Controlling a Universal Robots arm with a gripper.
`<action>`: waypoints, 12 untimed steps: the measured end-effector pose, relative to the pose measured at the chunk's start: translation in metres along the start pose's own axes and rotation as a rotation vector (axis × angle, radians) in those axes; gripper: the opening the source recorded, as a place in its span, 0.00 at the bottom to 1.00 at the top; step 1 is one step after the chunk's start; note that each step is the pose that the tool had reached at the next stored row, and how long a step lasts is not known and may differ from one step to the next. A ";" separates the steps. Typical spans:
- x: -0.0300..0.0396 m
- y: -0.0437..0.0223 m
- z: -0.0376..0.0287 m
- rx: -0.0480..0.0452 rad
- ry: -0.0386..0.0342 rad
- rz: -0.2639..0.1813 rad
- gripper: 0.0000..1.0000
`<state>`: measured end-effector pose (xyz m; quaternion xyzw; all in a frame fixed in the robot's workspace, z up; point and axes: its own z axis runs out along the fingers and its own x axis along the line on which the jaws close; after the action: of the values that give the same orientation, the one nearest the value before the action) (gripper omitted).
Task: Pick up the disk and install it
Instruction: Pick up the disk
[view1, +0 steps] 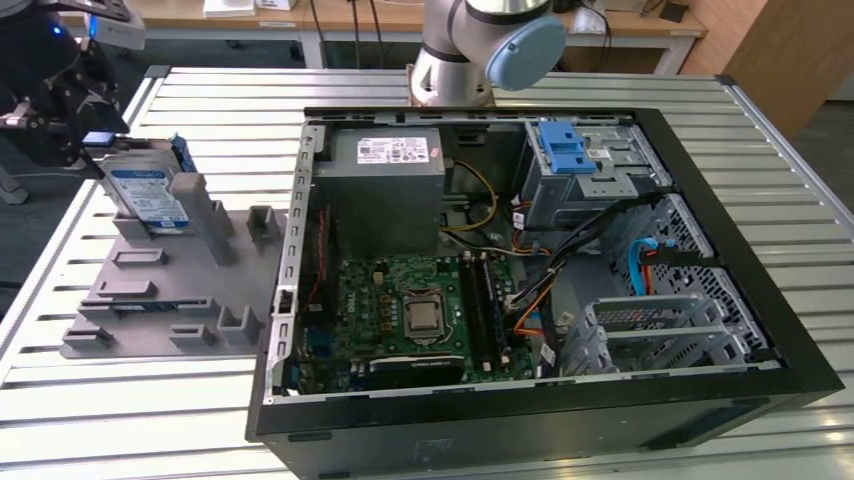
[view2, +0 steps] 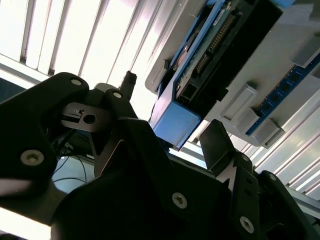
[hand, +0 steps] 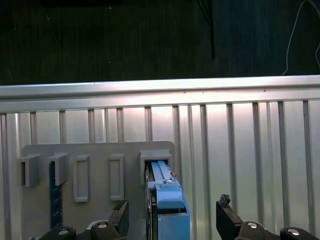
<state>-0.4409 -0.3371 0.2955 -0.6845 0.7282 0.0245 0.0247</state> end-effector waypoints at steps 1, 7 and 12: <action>0.0000 0.0000 0.0006 0.0001 0.0003 0.000 0.78; 0.0002 0.0000 0.0032 -0.0001 0.0005 0.000 0.78; 0.0005 0.0001 0.0051 -0.0004 0.0007 0.000 0.70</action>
<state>-0.4410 -0.3373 0.2904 -0.6845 0.7282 0.0244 0.0243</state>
